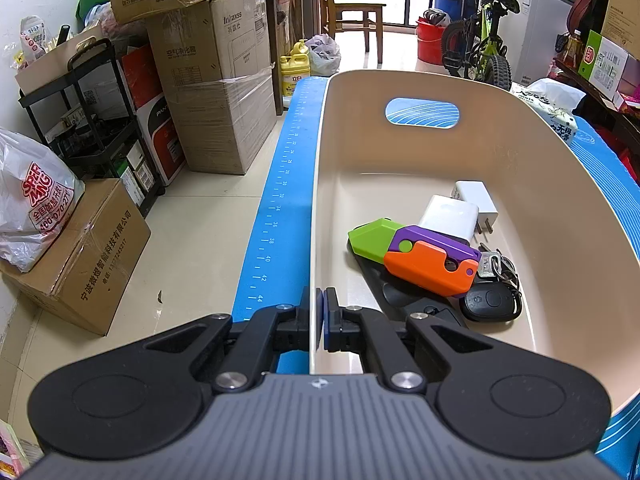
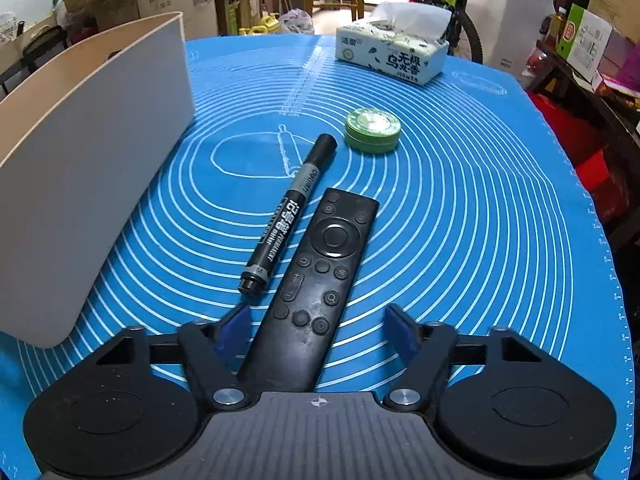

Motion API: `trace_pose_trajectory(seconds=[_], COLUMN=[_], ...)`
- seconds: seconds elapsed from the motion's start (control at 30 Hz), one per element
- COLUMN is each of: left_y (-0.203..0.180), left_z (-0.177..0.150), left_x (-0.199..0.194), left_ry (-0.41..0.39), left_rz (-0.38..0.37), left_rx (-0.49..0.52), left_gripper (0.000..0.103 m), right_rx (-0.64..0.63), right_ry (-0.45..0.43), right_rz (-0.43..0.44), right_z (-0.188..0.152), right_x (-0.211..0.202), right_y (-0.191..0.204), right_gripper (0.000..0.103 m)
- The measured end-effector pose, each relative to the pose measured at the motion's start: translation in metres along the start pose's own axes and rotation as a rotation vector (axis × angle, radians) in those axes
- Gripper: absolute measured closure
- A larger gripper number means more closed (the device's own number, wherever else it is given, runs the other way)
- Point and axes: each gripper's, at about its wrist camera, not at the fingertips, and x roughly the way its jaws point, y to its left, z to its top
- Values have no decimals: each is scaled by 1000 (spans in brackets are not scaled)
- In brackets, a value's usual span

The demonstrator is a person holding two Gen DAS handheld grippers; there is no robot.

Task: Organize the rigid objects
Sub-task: 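Move the right gripper to the black remote on the mat and grasp it, then carry the black remote into the basket and open the right gripper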

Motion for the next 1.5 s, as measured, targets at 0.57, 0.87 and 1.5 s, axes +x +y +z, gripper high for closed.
trace_pose_trajectory(seconds=[0.57,0.87,1.5], left_y=[0,0,0], left_z=[0,0,0], left_x=[0,0,0], left_ry=[0,0,0], left_rz=[0,-1,-1], left_rx=[0,-1,-1], left_gripper=[98,98,98], right_rx=[80,101,-15], right_ry=[-72,-114,-355], right_rz=[23,22,143], right_z=[-7,-3,62], right_x=[-13,-23,-95], right_y=[-10,-16,36], right_gripper=[60,60,60])
